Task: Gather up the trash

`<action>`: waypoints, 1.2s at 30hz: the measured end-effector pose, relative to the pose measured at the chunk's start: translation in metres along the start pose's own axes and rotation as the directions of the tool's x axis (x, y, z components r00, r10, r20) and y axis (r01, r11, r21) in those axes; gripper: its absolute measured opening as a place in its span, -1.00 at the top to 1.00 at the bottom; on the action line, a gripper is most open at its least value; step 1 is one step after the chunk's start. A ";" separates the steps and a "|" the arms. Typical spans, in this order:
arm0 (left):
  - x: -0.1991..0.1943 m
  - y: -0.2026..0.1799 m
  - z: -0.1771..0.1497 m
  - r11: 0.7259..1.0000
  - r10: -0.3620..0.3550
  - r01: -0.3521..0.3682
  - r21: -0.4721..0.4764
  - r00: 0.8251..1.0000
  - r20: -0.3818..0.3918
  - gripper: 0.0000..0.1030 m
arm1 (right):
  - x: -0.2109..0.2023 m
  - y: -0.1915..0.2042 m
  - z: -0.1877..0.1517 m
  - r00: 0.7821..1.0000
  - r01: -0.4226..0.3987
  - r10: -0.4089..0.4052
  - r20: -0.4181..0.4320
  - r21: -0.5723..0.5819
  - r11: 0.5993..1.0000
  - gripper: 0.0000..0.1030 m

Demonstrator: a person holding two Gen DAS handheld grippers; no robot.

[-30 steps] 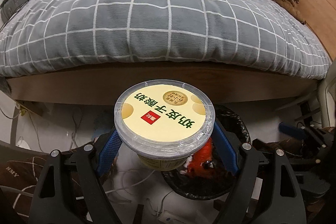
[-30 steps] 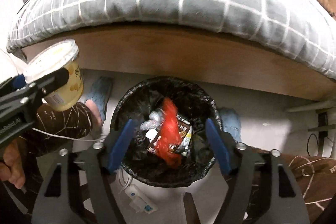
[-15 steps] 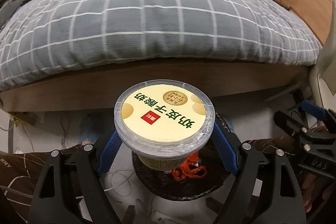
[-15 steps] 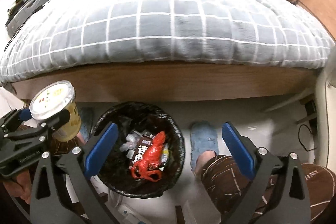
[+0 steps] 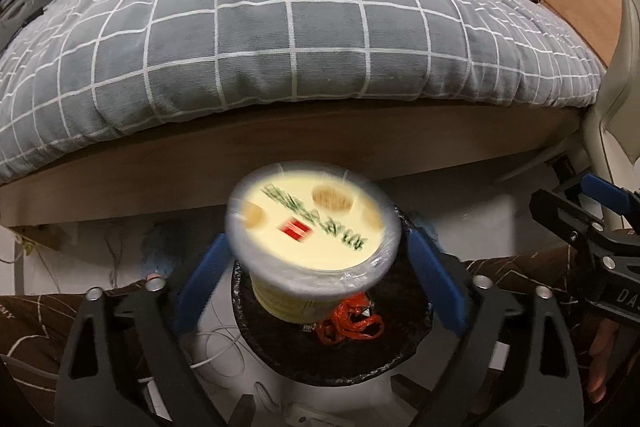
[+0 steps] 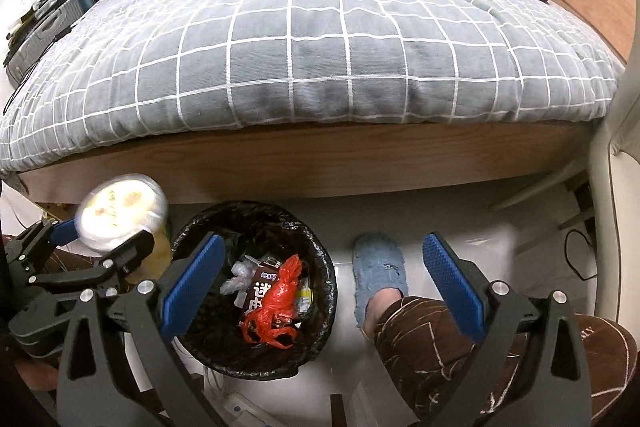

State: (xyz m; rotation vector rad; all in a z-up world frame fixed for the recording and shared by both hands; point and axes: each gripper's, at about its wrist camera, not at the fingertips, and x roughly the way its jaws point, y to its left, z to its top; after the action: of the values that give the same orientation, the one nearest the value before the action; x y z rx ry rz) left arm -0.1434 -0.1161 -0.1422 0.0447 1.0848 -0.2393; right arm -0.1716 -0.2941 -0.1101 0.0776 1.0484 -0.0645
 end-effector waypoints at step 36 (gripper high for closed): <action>-0.185 0.048 0.003 0.995 0.081 -0.061 -0.085 0.965 0.249 -0.89 | -0.161 0.058 0.018 0.966 0.006 0.016 0.260 -0.082 0.997 -0.85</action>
State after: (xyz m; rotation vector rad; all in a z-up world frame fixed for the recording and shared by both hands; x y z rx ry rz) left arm -0.2128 -0.0383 0.0183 -0.0154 0.8358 -0.1343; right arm -0.2310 -0.2350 0.0402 -0.0028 0.7865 -0.0261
